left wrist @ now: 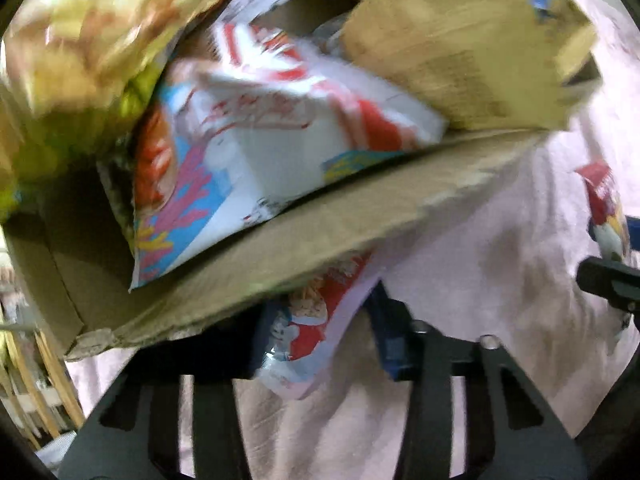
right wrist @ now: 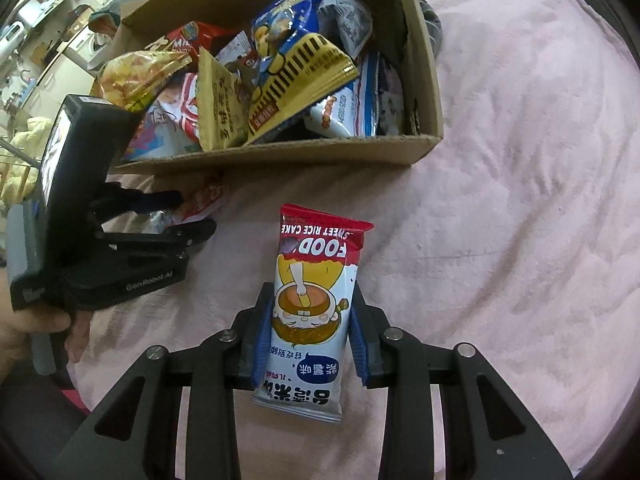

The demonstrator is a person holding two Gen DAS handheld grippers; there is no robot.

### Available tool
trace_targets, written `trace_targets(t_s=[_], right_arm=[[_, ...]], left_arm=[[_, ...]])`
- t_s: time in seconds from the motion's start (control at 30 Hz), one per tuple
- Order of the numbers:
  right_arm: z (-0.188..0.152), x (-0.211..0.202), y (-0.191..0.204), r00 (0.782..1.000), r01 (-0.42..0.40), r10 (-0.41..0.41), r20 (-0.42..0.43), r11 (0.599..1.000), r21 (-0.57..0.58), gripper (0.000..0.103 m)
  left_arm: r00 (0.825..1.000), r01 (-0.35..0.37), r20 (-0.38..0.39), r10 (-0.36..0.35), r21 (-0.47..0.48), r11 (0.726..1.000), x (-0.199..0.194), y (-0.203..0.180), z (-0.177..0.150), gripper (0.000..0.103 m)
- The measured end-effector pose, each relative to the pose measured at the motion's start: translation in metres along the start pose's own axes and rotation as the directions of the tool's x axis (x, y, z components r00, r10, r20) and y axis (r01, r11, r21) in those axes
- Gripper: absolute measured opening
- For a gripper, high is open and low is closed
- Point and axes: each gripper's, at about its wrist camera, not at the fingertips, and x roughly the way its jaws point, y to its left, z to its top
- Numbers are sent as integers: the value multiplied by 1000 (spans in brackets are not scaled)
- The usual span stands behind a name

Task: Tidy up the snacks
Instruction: 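Grasp the red-white wafer packet with the left tool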

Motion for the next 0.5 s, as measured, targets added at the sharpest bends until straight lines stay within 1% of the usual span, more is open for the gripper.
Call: trace_targets(t_s=[0.1, 0.17, 0.27, 0.33, 0.37, 0.5], right_arm=[[1, -10, -4, 1000, -5, 5, 1, 1000, -3, 35], [0, -14, -6, 1000, -9, 9, 5, 1000, -4, 35], [-3, -26, -14, 1000, -16, 16, 12, 1000, -2, 35], [-4, -31, -17, 1000, -21, 21, 18, 1000, -3, 35], [-5, -33, -17, 1000, -22, 22, 20, 1000, -4, 35], [-5, -35, -8, 999, -29, 29, 30, 1000, -3, 35]], left_arm=[[1000, 18, 4, -18, 2, 1000, -4, -3, -1, 24], [1000, 24, 1, -24, -3, 1000, -7, -3, -4, 22], [1000, 23, 16, -22, -29, 999, -18, -1, -10, 10], [999, 43, 17, -43, -48, 998, -22, 3, -11, 5], [998, 60, 3, -60, -66, 996, -24, 3, -15, 5], [998, 62, -19, -64, -95, 994, -28, 1, -33, 5]])
